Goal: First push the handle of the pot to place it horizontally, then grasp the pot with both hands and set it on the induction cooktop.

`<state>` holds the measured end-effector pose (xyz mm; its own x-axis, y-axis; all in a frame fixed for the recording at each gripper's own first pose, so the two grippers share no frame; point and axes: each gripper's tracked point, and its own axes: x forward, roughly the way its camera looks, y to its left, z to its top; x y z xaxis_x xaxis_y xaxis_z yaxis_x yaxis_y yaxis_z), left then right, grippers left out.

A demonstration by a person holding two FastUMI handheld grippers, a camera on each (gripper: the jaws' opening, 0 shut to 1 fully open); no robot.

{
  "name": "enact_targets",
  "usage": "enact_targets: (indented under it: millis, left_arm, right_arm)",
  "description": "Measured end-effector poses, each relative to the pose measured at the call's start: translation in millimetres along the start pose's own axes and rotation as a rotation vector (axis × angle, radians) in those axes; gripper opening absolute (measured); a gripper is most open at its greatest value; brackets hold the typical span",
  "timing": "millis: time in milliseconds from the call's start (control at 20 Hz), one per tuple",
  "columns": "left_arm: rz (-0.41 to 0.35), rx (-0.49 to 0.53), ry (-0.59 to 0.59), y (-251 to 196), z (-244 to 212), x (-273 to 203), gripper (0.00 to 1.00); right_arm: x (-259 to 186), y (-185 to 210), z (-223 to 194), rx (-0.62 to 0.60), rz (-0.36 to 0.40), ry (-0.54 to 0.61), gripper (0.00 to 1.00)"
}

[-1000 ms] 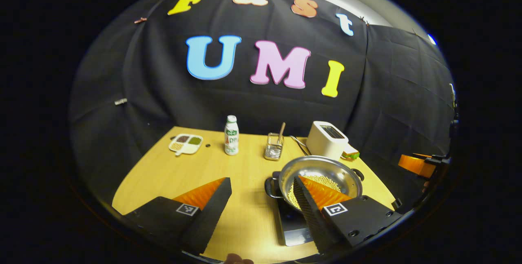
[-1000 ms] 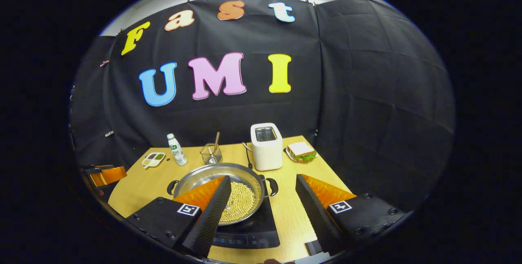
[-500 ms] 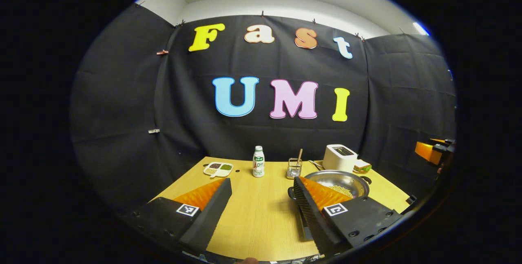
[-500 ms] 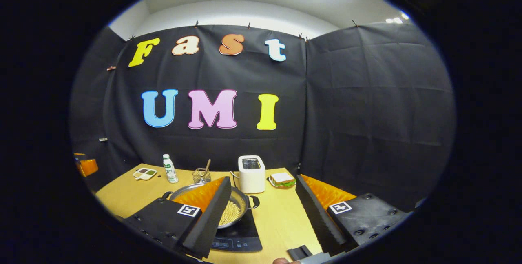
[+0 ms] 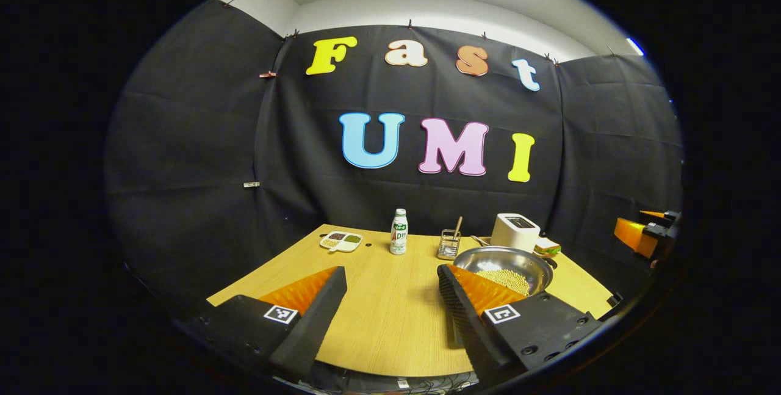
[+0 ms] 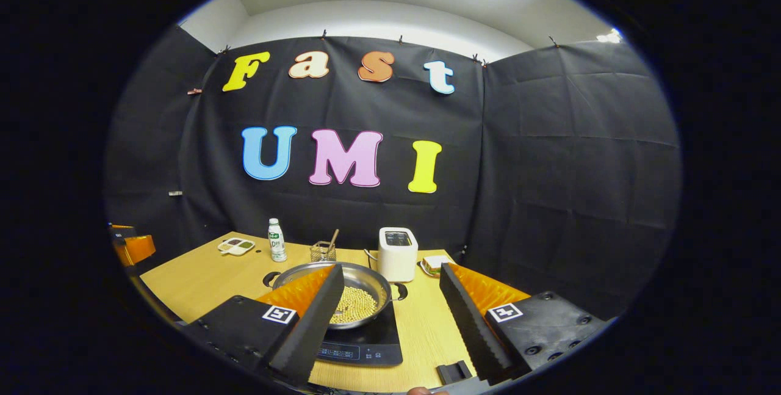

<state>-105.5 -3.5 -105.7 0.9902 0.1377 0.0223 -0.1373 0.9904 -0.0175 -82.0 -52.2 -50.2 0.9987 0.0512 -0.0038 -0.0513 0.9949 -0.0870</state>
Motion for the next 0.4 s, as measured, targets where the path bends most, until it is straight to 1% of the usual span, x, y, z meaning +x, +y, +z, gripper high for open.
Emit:
enact_targets:
  millis: [150,400]
  left_arm:
    - [-0.025,0.001,0.007,-12,-1,-5,0.95]
    - [-0.024,-0.007,0.015,-20,0,-6,0.95]
  right_arm:
    - [-4,6,0,0.000,0.024,0.001,0.98]
    - [-6,7,0,0.005,0.044,0.013,0.98]
